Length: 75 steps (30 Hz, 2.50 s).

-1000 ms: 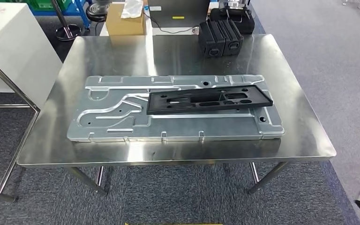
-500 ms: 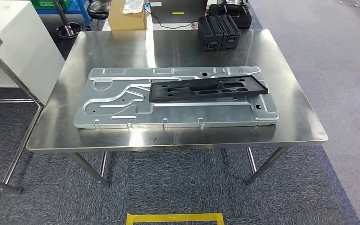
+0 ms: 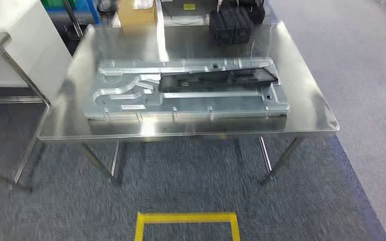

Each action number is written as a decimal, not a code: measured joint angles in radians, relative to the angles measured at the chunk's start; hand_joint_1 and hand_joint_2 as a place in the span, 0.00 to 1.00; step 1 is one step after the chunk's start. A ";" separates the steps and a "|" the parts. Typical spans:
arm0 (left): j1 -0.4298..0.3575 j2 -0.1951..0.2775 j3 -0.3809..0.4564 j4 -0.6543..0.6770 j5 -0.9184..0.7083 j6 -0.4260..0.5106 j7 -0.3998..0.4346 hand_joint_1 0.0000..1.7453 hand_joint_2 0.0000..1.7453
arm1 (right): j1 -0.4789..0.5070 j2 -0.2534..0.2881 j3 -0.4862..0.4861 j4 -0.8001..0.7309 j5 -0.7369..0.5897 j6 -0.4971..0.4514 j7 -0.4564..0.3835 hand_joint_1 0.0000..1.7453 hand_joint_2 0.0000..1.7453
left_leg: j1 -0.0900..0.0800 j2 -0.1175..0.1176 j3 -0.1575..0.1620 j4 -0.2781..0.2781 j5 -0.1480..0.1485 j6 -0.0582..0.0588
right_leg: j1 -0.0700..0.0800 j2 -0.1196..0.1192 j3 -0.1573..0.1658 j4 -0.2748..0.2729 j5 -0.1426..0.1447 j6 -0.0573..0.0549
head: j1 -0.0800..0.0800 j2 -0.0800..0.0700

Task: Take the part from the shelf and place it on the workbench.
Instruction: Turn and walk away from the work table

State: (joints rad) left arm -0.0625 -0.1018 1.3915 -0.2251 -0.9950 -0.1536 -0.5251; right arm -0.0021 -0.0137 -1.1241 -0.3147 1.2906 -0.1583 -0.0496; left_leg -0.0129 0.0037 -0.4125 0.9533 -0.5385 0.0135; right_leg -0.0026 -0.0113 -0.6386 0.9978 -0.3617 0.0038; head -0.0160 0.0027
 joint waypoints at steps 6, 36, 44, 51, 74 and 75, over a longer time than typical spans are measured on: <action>-0.004 -0.003 -0.025 0.001 -0.043 -0.007 0.020 0.00 0.00 | -0.016 0.042 0.001 0.068 0.012 0.086 0.061 0.00 0.00 | 0.007 0.008 -0.077 -0.006 0.077 0.026 | -0.012 0.008 -0.062 0.213 -0.201 0.027 | 0.002 0.000; -0.013 0.011 -0.056 0.002 -0.064 -0.026 0.000 0.00 0.00 | -0.042 0.088 0.092 0.107 0.094 0.083 -0.017 0.00 0.00 | 0.010 0.012 -0.072 -0.008 0.066 0.031 | -0.009 0.011 -0.041 0.176 -0.191 0.026 | 0.002 0.000; -0.014 0.011 -0.063 0.002 -0.074 -0.024 0.005 0.00 0.00 | -0.049 0.088 0.101 0.107 0.101 0.076 -0.026 0.00 0.00 | 0.012 0.012 -0.182 0.050 0.118 0.002 | -0.015 0.012 0.174 0.004 -0.166 0.030 | 0.002 0.000; -0.012 0.011 -0.064 0.002 -0.067 -0.021 0.006 0.00 0.00 | -0.049 0.087 0.112 0.108 0.115 0.083 -0.010 0.00 0.00 | 0.020 0.006 -0.241 0.210 -0.024 -0.039 | -0.013 0.003 0.129 -0.021 -0.124 -0.019 | -0.001 0.000; -0.016 0.009 -0.065 0.002 -0.077 -0.020 0.003 0.00 0.00 | -0.045 0.075 0.124 0.111 0.130 0.083 -0.003 0.00 0.00 | 0.012 0.013 -0.192 0.053 0.117 0.010 | -0.014 0.009 0.170 0.048 -0.171 0.034 | 0.003 0.000; -0.017 0.008 -0.065 0.002 -0.076 -0.020 0.003 0.00 0.00 | -0.046 0.075 0.124 0.111 0.131 0.082 -0.003 0.00 0.00 | 0.011 0.013 -0.199 0.058 0.125 0.004 | -0.011 0.010 0.198 0.001 -0.186 0.027 | 0.003 0.000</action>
State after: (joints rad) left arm -0.0792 -0.0936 1.3270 -0.2232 -1.0715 -0.1732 -0.5221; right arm -0.0481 0.0613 -0.9999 -0.2037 1.4219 -0.0758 -0.0529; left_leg -0.0024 0.0168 -0.6114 1.0110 -0.4136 0.0179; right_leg -0.0134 -0.0016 -0.4406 0.9990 -0.5472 0.0311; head -0.0129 0.0027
